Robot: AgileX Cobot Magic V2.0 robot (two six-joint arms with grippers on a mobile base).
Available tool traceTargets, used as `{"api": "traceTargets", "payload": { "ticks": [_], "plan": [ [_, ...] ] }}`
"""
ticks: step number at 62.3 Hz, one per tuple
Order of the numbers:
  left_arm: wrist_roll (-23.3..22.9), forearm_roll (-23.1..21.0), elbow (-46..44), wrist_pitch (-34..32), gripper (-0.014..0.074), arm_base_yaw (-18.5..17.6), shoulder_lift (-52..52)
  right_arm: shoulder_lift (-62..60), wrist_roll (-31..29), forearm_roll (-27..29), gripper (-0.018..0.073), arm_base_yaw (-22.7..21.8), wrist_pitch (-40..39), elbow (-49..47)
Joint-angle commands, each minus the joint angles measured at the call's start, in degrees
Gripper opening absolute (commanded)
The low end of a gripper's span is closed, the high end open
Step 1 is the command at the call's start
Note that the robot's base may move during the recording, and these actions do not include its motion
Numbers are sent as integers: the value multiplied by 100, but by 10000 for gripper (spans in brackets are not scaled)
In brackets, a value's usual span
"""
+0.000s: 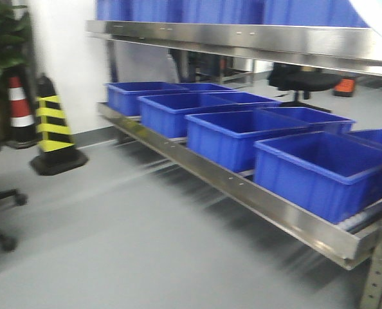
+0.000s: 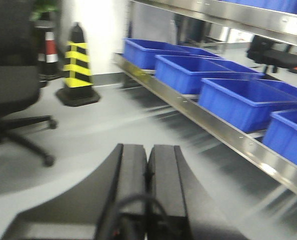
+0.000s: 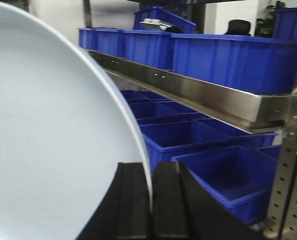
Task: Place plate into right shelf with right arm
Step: 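Drive the base to the shelf of blue bins holding the plate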
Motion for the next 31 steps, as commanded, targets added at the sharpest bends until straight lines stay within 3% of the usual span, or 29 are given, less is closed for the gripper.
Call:
{"api": "traceTargets", "payload": {
  "ticks": [1, 31],
  "plan": [
    [-40, -47, 59, -516, -128, -11, -59, 66, -34, -69, 54, -45, -546, -158],
    [-40, -47, 59, -516, -128, -11, -59, 66, -34, -69, 54, -45, -546, -158]
  ]
}}
